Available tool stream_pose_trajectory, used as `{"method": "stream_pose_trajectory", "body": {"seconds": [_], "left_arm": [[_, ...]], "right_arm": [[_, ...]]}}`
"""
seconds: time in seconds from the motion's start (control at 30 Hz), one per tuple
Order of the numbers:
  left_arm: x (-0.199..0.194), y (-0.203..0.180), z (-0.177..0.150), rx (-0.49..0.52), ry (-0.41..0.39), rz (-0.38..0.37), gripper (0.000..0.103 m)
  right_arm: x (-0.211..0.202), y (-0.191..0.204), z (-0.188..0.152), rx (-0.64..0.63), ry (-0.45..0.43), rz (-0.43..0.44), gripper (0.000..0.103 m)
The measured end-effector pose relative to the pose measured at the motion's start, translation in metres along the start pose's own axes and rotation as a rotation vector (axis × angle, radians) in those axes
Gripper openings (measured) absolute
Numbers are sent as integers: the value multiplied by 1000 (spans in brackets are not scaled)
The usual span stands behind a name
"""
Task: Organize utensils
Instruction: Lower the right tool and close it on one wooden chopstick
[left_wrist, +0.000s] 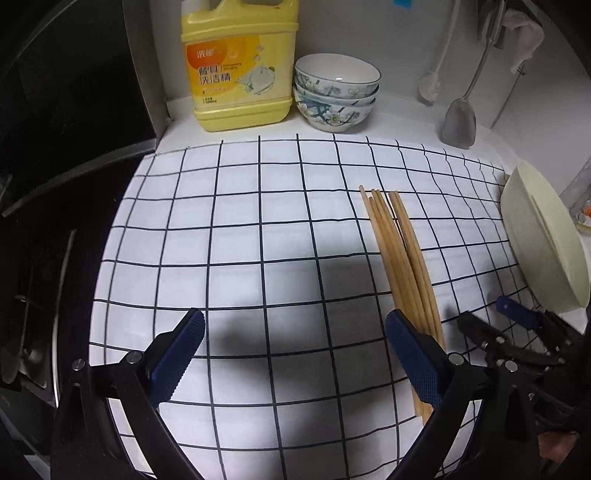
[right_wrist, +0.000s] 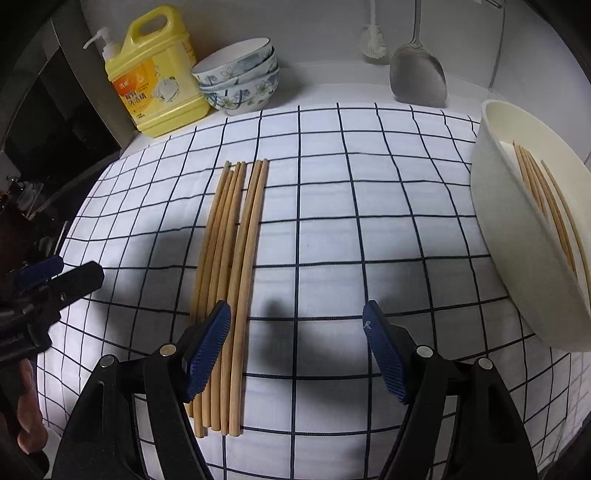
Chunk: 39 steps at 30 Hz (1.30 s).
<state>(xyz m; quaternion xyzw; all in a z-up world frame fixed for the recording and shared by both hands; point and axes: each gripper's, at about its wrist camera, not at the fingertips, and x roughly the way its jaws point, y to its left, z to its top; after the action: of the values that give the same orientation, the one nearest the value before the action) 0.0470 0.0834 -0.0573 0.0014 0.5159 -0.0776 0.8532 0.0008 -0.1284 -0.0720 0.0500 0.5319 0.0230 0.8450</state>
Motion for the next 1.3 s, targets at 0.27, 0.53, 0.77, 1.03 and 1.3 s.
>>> {"method": "stream_pose_trajectory", "body": {"seconds": [0.27, 0.53, 0.77, 1.03, 1.3], "left_arm": [[6, 9, 0, -9, 14, 6, 96], [8, 8, 1, -11, 19, 13, 96], [12, 8, -2, -17, 33, 19, 96], [15, 2, -3, -13, 31, 10, 96], [23, -14, -9, 8, 24, -10, 96]], "right_arm": [[14, 5, -5, -24, 15, -34, 71], [19, 10, -8, -66, 12, -40, 71], [20, 13, -9, -97, -5, -52, 71], [21, 16, -10, -136, -10, -66, 71], [25, 1, -6, -145, -23, -81, 71]]}}
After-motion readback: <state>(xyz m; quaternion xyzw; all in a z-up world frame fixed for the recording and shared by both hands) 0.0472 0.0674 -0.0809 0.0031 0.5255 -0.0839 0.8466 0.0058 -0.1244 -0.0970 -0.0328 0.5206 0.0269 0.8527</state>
